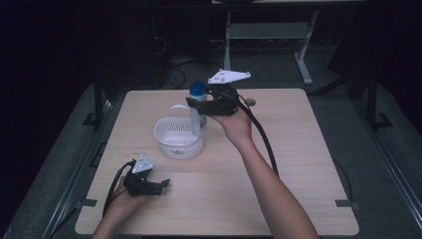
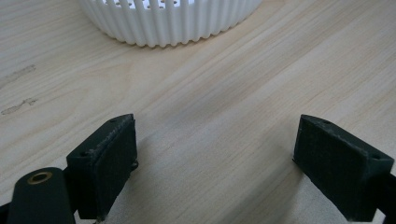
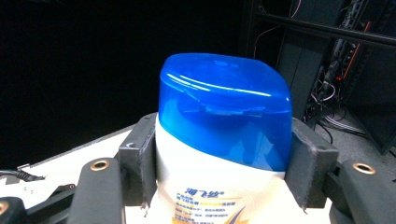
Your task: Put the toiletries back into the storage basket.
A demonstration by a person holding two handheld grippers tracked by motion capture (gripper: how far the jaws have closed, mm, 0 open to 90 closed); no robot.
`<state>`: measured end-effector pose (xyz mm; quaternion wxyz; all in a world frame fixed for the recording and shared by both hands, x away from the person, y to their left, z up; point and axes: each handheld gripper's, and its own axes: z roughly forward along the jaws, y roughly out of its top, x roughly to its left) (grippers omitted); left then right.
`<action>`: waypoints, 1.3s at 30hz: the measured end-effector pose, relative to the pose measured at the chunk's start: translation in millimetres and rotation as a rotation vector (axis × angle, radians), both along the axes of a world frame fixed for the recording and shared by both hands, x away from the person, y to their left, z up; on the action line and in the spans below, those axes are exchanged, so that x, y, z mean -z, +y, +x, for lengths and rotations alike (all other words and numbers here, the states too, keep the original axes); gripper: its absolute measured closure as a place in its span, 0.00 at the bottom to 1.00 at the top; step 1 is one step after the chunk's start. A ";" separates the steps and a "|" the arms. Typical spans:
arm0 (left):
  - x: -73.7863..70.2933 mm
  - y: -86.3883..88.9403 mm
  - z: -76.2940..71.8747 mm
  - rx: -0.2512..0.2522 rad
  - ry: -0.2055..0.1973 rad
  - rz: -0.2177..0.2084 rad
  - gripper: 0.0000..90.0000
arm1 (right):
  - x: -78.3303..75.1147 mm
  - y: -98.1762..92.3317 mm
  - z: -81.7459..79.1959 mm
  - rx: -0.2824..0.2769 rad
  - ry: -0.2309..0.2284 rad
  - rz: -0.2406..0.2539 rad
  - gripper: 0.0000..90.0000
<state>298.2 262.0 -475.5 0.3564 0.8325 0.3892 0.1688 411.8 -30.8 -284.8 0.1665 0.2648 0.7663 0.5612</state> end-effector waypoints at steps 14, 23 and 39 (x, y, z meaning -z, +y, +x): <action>-0.1 0.1 0.0 0.001 0.000 0.002 0.14 | 10.8 14.6 8.5 -0.014 0.000 -0.013 0.40; 0.0 0.1 0.0 0.001 -0.001 0.002 0.14 | 18.8 20.5 11.7 -0.027 0.011 -0.025 0.40; 0.0 0.1 0.0 0.001 -0.001 0.002 0.14 | 36.0 24.7 14.7 -0.029 0.037 -0.047 0.40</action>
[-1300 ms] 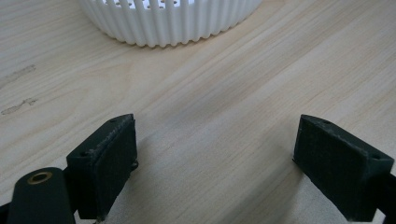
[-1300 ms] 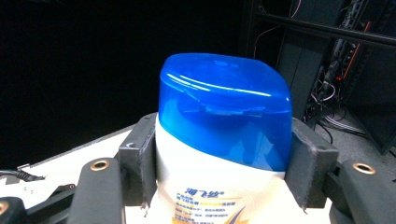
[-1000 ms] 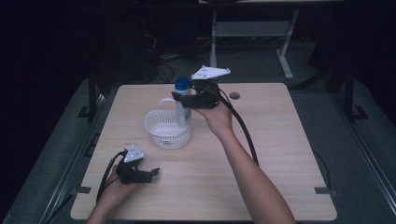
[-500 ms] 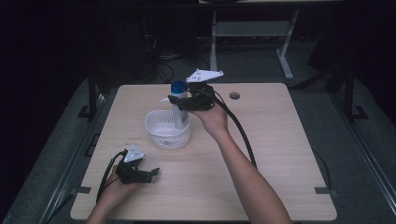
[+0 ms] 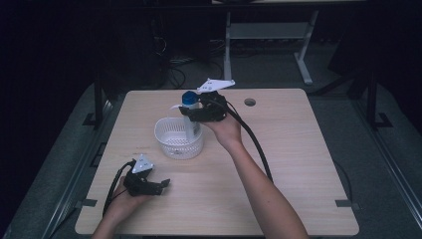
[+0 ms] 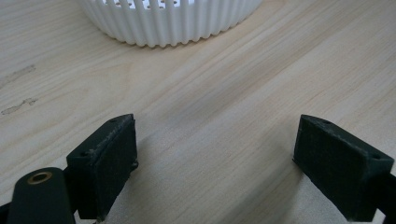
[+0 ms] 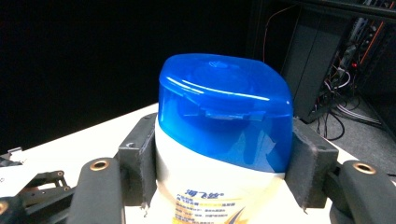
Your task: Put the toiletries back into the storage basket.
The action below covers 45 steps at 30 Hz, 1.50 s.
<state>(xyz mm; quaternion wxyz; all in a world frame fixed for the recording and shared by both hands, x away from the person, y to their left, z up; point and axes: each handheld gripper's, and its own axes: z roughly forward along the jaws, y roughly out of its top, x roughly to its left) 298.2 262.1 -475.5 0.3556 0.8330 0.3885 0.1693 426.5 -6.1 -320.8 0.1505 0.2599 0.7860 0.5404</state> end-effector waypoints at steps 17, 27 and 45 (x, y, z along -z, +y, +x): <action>-0.2 0.3 0.1 0.003 0.001 0.005 0.14 | 15.1 2.7 0.5 -0.010 0.012 -0.026 0.40; -0.2 0.3 0.1 0.004 0.001 0.005 0.14 | 26.0 4.0 1.4 -0.012 0.028 -0.038 0.40; -0.2 0.3 0.0 0.002 0.002 0.003 0.14 | 42.1 3.9 -0.6 -0.005 0.050 -0.063 0.40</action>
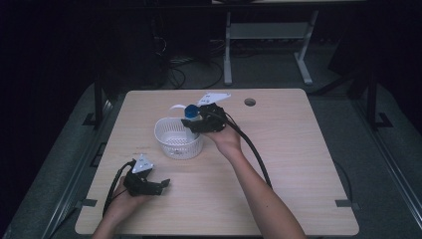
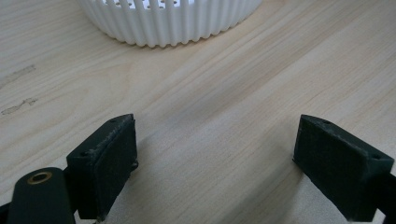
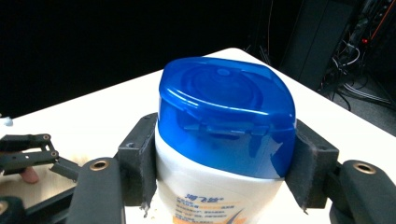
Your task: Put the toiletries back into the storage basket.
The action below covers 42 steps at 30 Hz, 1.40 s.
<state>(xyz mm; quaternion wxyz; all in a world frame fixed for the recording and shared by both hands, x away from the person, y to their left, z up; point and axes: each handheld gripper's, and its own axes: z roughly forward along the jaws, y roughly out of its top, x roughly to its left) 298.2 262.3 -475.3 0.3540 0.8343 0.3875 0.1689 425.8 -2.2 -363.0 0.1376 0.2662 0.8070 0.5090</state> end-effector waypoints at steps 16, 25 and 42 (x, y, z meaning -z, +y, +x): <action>0.1 -0.1 -0.1 -0.001 0.001 -0.002 0.14 | 13.4 3.2 1.4 0.005 0.013 -0.033 0.40; 0.1 -0.2 -0.1 -0.001 0.000 -0.002 0.14 | 18.4 3.4 0.5 0.008 0.016 -0.044 0.40; 0.1 -0.1 -0.1 -0.001 0.000 -0.002 0.14 | 20.7 3.2 0.6 0.007 0.029 -0.026 0.39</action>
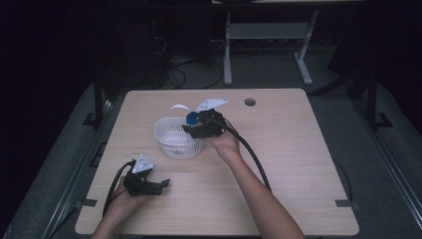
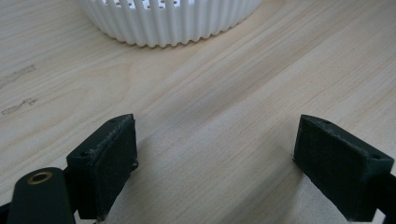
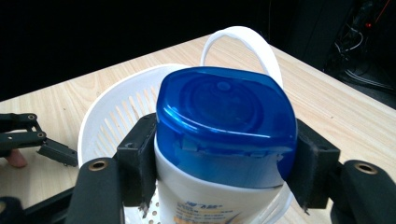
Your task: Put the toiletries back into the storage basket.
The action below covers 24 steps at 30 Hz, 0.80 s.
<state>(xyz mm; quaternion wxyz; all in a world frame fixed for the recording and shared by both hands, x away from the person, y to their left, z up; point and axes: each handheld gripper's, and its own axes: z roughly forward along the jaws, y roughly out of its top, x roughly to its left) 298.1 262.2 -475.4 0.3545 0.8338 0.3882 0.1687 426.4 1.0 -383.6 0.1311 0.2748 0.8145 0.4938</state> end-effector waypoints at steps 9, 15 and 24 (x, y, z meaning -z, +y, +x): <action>0.0 0.0 0.0 0.000 0.000 0.000 0.14 | -1.4 0.7 -0.2 -0.017 0.016 0.025 0.34; 0.0 0.0 0.0 0.000 0.000 0.000 0.14 | -3.0 2.2 -1.2 -0.026 0.027 0.032 0.30; -0.1 0.0 0.0 0.000 0.000 0.000 0.14 | -6.7 3.5 -2.2 -0.049 0.045 0.059 0.24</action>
